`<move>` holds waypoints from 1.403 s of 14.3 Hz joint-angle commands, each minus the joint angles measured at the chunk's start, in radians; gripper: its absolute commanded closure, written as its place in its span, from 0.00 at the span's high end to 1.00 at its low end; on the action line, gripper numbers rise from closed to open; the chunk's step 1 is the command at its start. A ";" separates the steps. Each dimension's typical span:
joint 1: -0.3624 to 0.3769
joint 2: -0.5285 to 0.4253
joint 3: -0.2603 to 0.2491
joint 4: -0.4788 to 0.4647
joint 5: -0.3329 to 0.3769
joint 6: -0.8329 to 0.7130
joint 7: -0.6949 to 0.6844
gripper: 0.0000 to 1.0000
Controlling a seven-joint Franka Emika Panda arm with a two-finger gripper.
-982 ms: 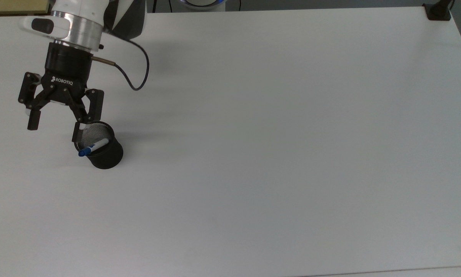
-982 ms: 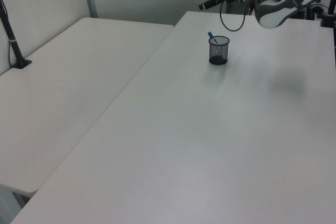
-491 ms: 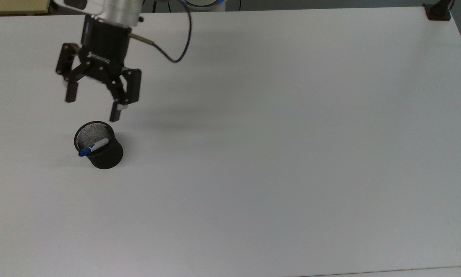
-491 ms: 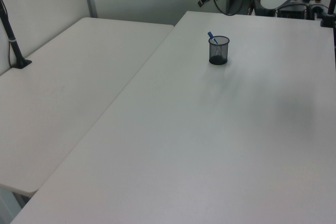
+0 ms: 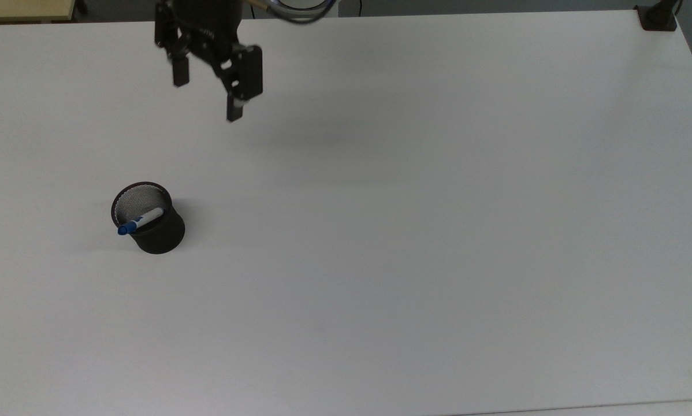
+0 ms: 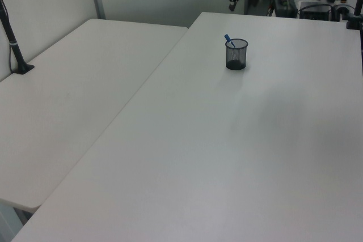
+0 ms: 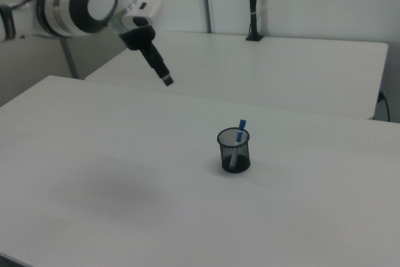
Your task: Insert the marker
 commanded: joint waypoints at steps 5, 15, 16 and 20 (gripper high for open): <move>0.127 -0.040 -0.107 0.027 0.189 -0.240 -0.378 1.00; 0.079 -0.039 -0.093 0.030 0.179 -0.299 -0.821 1.00; 0.078 -0.040 -0.093 0.032 0.179 -0.301 -0.829 1.00; 0.076 -0.043 -0.094 0.035 0.177 -0.302 -0.824 1.00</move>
